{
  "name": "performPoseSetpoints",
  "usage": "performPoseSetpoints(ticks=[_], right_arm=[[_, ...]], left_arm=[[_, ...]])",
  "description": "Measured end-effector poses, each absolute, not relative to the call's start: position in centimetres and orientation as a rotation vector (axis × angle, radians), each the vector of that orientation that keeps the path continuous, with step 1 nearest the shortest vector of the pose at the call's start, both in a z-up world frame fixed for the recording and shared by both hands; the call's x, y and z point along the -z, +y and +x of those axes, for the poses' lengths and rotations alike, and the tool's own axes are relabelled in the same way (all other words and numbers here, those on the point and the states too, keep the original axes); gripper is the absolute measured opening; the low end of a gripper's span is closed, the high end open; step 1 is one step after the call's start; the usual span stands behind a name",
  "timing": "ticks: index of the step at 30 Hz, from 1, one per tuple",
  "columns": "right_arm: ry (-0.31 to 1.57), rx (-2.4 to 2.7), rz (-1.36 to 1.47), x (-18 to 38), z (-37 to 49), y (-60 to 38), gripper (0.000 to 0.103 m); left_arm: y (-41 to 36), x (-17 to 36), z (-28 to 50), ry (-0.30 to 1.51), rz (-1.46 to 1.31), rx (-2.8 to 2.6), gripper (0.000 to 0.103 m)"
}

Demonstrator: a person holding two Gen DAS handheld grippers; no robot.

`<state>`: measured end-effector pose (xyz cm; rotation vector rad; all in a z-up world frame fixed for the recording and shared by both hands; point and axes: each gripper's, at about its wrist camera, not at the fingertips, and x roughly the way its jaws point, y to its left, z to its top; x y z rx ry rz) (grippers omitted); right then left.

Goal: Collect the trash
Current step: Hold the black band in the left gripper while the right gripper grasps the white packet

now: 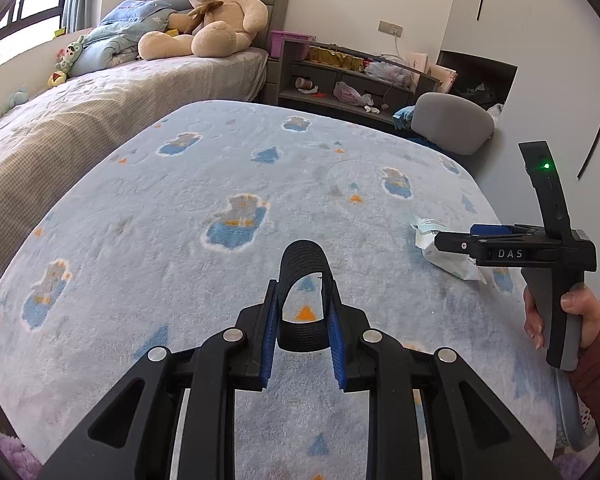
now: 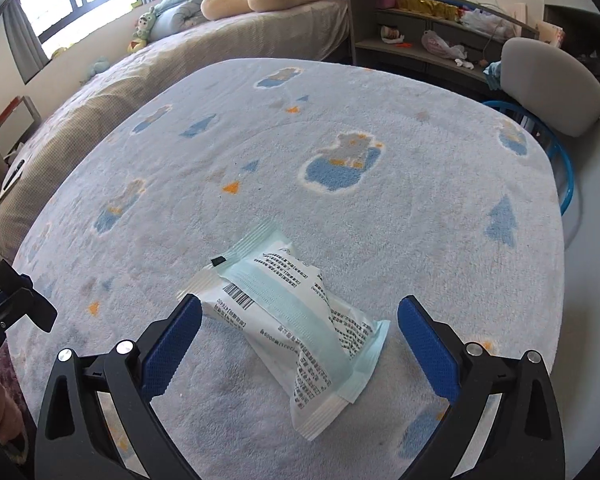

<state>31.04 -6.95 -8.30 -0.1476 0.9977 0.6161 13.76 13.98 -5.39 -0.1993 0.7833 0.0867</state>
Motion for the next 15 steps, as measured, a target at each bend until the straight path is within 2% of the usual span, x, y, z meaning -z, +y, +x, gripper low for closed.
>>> performPoseSetpoints(ticks=[7, 15], right_arm=[[1.072, -0.673, -0.181, 9.4, 31.0, -6.0, 0.096], [1.073, -0.710, -0.137, 8.4, 27.7, -5.0, 0.096]], left_arm=[[14.4, 5.4, 13.7, 0.782, -0.215, -0.093, 0.022], [14.8, 5.2, 13.5, 0.777, -0.224, -0.096, 0.022]])
